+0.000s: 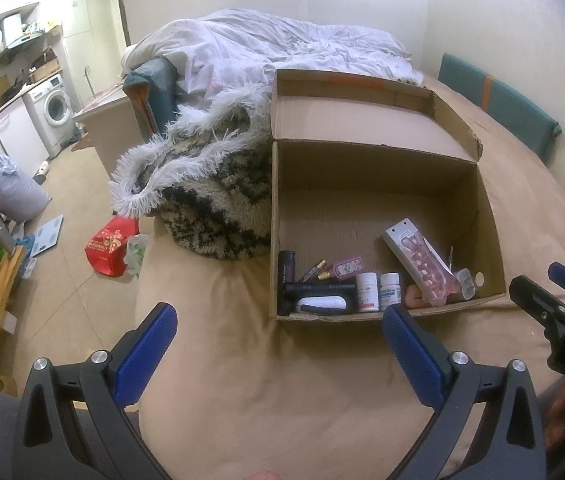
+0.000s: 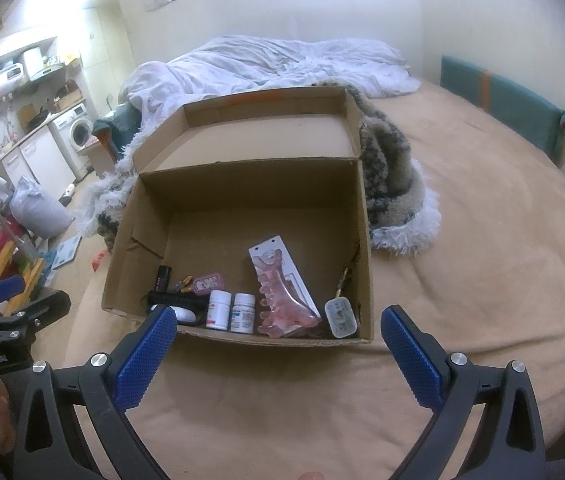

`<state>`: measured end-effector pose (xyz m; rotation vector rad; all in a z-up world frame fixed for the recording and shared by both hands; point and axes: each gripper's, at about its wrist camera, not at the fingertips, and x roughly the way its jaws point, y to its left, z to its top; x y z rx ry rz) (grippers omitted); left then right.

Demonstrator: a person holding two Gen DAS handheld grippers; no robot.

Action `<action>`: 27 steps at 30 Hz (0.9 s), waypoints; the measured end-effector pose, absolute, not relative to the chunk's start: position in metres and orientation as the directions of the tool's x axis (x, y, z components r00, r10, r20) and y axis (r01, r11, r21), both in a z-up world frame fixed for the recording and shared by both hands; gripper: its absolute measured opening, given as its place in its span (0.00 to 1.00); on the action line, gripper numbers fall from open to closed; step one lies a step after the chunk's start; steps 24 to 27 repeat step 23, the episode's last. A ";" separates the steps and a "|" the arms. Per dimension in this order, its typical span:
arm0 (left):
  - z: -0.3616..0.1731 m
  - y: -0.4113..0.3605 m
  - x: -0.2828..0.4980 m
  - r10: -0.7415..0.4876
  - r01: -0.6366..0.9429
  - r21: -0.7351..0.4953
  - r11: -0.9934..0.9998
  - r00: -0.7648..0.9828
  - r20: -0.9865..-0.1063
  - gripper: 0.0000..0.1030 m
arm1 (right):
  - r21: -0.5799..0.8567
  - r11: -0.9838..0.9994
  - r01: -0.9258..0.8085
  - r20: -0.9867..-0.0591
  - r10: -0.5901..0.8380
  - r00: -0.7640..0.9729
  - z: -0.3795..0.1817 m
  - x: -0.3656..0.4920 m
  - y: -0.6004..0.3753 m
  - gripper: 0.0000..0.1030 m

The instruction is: Organize rigid objects

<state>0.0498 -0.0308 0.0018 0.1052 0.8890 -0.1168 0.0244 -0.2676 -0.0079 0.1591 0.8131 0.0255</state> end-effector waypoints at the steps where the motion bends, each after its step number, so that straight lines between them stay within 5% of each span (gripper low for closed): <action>1: 0.002 -0.031 0.050 -0.058 0.146 0.043 0.988 0.624 -0.779 0.99 | 0.154 0.987 0.037 -0.721 0.087 0.688 -0.008 0.024 -0.267 1.00; 27: -0.004 -0.033 0.049 -0.066 0.150 0.034 0.988 0.612 -0.788 0.99 | 0.185 0.983 0.009 -0.709 0.127 0.694 -0.006 0.025 -0.267 1.00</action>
